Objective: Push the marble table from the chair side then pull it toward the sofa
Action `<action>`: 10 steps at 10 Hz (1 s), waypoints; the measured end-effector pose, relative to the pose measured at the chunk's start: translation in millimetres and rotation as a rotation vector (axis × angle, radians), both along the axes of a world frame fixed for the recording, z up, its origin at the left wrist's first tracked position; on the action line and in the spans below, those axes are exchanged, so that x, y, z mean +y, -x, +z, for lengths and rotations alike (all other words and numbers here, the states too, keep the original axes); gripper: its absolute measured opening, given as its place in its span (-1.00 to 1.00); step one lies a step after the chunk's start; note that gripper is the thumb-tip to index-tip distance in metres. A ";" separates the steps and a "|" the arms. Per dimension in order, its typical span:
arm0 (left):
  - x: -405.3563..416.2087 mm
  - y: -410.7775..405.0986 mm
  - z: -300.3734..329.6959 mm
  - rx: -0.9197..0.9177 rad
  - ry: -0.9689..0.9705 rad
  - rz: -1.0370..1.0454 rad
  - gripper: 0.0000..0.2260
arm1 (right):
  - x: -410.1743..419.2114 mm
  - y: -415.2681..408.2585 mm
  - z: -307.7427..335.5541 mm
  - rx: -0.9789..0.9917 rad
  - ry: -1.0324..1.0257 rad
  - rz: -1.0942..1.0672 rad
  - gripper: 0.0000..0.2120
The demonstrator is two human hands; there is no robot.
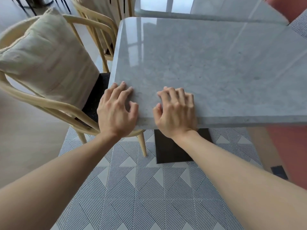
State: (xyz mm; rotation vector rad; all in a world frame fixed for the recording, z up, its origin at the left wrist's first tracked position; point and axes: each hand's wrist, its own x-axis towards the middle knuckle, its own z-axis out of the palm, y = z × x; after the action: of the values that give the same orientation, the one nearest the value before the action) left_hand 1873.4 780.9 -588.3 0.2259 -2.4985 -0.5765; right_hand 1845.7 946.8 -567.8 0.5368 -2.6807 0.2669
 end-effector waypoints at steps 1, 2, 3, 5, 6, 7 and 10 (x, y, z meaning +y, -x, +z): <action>-5.9 2.5 -0.6 -0.013 -0.013 -0.005 -0.52 | -5.6 2.0 0.1 0.002 -0.013 -0.017 -0.65; -10.2 5.2 -0.4 -0.014 -0.013 -0.003 -0.52 | -9.7 3.7 0.0 -0.011 -0.024 -0.014 -0.64; -16.1 10.4 -0.5 -0.006 -0.009 -0.008 -0.54 | -15.6 8.2 -0.8 -0.014 -0.026 -0.026 -0.64; -27.0 19.2 -3.6 0.007 -0.008 -0.031 -0.54 | -24.9 13.6 -2.7 0.000 -0.034 -0.043 -0.63; -28.6 20.6 -2.5 0.005 -0.012 -0.043 -0.53 | -27.4 15.6 -2.4 0.004 -0.047 -0.056 -0.63; -30.6 22.1 -2.5 0.009 -0.021 -0.045 -0.53 | -29.7 16.7 -2.5 -0.003 -0.055 -0.056 -0.62; -44.4 32.6 -2.7 0.020 -0.020 -0.056 -0.53 | -42.1 24.8 -4.1 0.007 -0.079 -0.080 -0.59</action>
State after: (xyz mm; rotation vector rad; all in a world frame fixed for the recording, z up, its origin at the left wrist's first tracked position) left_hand 1840.8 736.5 -591.0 0.1581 -2.4876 -0.6241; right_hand 1821.0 904.7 -571.9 0.4517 -2.7079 0.1376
